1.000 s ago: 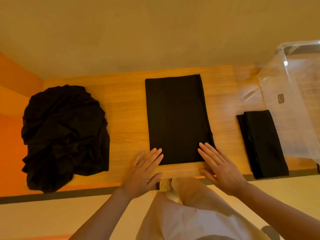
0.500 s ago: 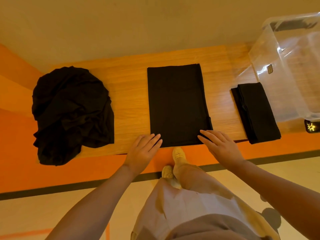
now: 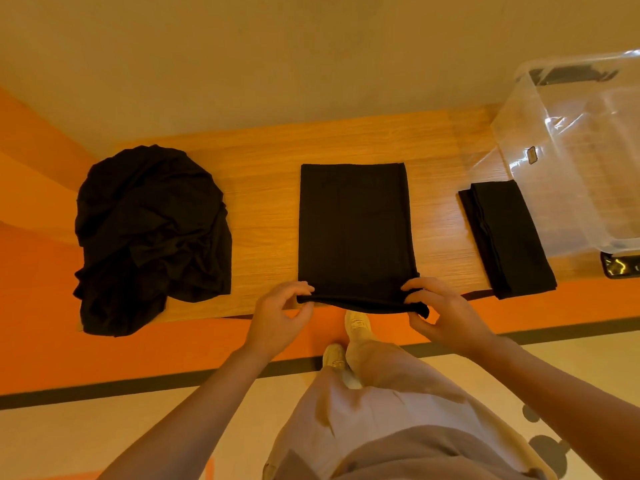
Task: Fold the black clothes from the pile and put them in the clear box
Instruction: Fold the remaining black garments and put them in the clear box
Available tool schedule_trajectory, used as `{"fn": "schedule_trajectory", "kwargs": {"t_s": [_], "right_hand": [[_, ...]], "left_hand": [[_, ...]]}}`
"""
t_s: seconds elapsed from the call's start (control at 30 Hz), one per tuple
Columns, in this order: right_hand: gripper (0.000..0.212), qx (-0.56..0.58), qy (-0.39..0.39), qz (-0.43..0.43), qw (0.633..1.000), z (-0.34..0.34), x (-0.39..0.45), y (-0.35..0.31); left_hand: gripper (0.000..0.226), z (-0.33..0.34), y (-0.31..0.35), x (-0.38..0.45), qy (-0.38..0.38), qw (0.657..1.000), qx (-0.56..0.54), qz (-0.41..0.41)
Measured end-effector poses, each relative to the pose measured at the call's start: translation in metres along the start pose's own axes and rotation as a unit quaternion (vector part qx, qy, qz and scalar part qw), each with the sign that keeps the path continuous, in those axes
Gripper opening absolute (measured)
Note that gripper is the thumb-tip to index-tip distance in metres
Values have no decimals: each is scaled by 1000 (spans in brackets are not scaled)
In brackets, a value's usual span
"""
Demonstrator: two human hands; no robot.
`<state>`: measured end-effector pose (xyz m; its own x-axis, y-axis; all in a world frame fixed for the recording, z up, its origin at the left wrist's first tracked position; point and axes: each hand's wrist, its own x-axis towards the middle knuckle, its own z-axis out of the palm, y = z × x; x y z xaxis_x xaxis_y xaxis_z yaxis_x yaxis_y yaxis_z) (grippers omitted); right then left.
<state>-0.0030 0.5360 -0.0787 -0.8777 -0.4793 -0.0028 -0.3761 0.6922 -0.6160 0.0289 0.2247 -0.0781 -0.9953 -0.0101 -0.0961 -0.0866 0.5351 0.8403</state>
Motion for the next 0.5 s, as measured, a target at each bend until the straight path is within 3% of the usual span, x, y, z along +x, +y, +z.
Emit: {"fn": "schedule_trajectory", "kwargs": {"t_s": [0.1,0.3,0.5], "right_hand": [[22,131,7,100,986,-11,3,-11],[15,291,77,195,933,-31,44,-12],[13,274,94,306,907,-30,93,2]], "left_hand": [[22,-5,15,3,7,992,-82,-94],[15,-12,35,37,24,994,-94,-59],[24,0,20,90,52,992,-27,-112]]}}
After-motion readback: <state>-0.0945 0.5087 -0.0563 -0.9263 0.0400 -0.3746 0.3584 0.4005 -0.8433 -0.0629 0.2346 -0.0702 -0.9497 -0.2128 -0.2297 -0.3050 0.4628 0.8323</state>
